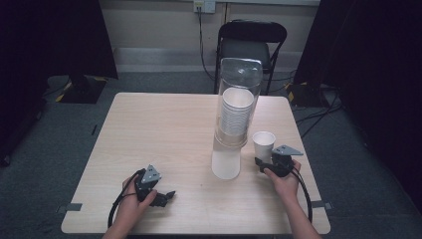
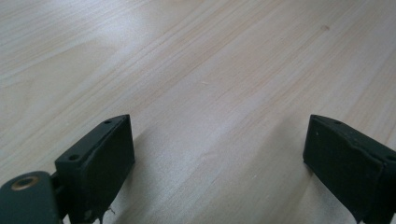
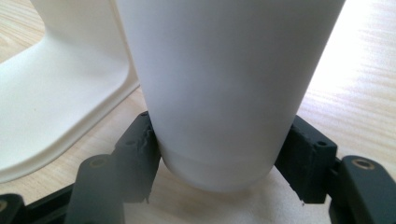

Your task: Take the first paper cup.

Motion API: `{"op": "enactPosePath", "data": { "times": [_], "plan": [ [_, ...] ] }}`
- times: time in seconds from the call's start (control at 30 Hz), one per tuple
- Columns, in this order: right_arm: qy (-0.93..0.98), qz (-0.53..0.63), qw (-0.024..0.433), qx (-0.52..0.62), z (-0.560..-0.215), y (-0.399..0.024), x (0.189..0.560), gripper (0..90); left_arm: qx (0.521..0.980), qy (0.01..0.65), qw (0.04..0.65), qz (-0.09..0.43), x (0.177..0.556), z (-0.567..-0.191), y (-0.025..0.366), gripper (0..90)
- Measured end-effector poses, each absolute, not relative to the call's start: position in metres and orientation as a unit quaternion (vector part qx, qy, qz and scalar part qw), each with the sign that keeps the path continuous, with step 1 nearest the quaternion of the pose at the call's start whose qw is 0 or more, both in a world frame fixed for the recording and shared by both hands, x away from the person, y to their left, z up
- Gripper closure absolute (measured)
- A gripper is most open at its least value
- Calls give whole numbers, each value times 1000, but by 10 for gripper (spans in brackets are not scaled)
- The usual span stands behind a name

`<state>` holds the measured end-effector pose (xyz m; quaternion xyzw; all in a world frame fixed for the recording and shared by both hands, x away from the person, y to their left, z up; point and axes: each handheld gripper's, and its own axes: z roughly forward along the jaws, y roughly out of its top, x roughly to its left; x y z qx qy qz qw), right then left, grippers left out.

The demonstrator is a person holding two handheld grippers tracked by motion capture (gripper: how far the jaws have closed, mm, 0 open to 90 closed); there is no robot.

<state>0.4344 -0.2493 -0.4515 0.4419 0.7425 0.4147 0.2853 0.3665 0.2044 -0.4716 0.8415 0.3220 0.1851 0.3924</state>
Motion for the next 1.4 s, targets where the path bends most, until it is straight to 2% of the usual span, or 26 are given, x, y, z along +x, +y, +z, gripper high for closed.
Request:
{"op": "enactPosePath", "data": {
  "times": [1.07,1.4],
  "plan": [
    [763,370,269,457,-454,-253,435,344,839,325,395,184,366,-472,204,84],
    [748,386,276,463,-454,-261,428,247,840,324,394,184,366,-472,204,84]
  ]
}}
